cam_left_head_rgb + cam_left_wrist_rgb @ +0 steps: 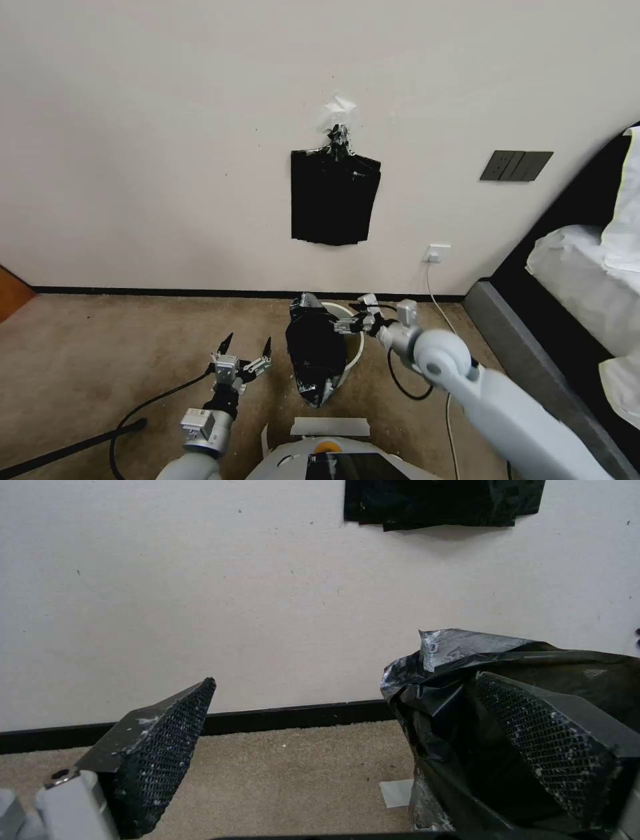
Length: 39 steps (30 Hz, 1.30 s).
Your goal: Place a trash bag onto the trash bin.
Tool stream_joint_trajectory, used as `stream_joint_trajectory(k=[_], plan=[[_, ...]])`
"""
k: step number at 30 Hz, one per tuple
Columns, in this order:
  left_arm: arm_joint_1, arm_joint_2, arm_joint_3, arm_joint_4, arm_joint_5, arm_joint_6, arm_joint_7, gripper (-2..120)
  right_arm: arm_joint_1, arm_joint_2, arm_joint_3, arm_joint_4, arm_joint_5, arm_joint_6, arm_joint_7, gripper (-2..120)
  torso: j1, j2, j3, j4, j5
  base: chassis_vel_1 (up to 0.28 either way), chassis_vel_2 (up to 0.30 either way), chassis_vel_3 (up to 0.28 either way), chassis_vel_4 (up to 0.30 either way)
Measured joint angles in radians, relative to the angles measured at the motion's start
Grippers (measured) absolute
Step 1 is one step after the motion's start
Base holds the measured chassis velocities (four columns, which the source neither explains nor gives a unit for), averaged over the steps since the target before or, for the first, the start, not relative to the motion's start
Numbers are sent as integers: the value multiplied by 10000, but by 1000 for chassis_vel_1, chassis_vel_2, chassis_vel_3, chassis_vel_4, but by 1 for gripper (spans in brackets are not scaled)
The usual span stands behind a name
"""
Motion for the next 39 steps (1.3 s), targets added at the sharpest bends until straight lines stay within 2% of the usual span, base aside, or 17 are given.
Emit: stream_joint_trajectory(k=[8, 11, 13, 16, 17, 20, 22, 24, 25, 27, 28, 30, 31, 34, 35, 36, 39], plan=[[-271, 146, 211, 43, -59, 292, -3, 100, 389, 81, -450, -428, 28, 13, -42, 72, 0, 0, 0, 1, 2, 0, 0, 0, 0], [-475, 318, 340, 81, -121, 460, -18, 100, 402, 70, -555, -478, 72, -1, 21, 58, 0, 1, 0, 0, 2, 0, 0, 0, 0], [-560, 371, 393, 102, -125, 505, -23, 100, 399, 68, -578, -515, 73, -2, 45, 54, 0, 0, 0, 0, 1, 0, 0, 0, 0], [-726, 481, 518, 137, -155, 620, -32, 100, 398, 87, -594, -666, 72, -11, 100, 37, 0, 0, 0, 0, 1, 0, 0, 0, 0], [-726, 481, 518, 137, -155, 620, -32, 100, 398, 87, -594, -666, 72, -11, 100, 37, 0, 0, 0, 0, 1, 0, 0, 0, 0], [-841, 574, 603, 155, -195, 726, -52, 100, 403, 85, -614, -725, 66, -24, 121, 25, 0, 0, 0, 1, 2, 0, 0, 0, 0], [-880, 604, 639, 160, -211, 762, -59, 100, 402, 81, -615, -730, 62, -33, 125, 21, 0, 0, 0, 1, 2, 0, 0, 0, 0], [-1108, 768, 854, 187, -349, 997, -130, 100, 316, 78, -615, -736, 16, -37, 135, 10, 0, 0, 0, 2, 2, 0, 0, 0, 0], [-1108, 768, 854, 187, -349, 997, -130, 100, 316, 78, -615, -736, 16, -37, 135, 10, 0, 0, 0, 2, 2, 0, 0, 0, 0], [-1485, 969, 1214, 184, -687, 1487, -421, 100, 198, 81, -614, -694, -109, 1, 177, 0, 0, 0, 0, 0, 1, 0, 0, 0, 0], [-1485, 969, 1214, 184, -687, 1487, -421, 100, 198, 81, -614, -694, -109, 1, 177, 0, 0, 0, 0, 0, 1, 0, 0, 0, 0], [-2085, 1212, 1643, 84, -1446, 2352, -809, 100, 115, 98, -599, -600, -165, 42, 263, 0, 0, 0, 0, -1, 2, 0, 0, 0, 0], [-2085, 1212, 1643, 84, -1446, 2352, -809, 100, 115, 98, -599, -600, -165, 42, 263, 0, 0, 0, 0, -1, 2, 0, 0, 0, 0], [-3080, 1518, 2229, 80, -2536, 3674, -1463, 100, 96, 97, -594, -505, -191, 60, 333, 0, 0, 0, 0, 0, 2, 0, 0, 0, 0], [-3080, 1518, 2229, 80, -2536, 3674, -1463, 100, 96, 97, -594, -505, -191, 60, 333, 0, 0, 0, 0, 0, 2, 0, 0, 0, 0], [-3349, 1571, 2398, 94, -2815, 4035, -1647, 100, 96, 94, -592, -477, -191, 61, 350, 0, 0, 0, 0, 0, 2, 0, 0, 0, 0], [-4707, 1712, 3072, 332, -3593, 5587, -2450, 100, 124, 72, -584, -425, -185, 61, 404, 0, 0, 0, 0, -1, 1, 0, 0, 0, 0]])
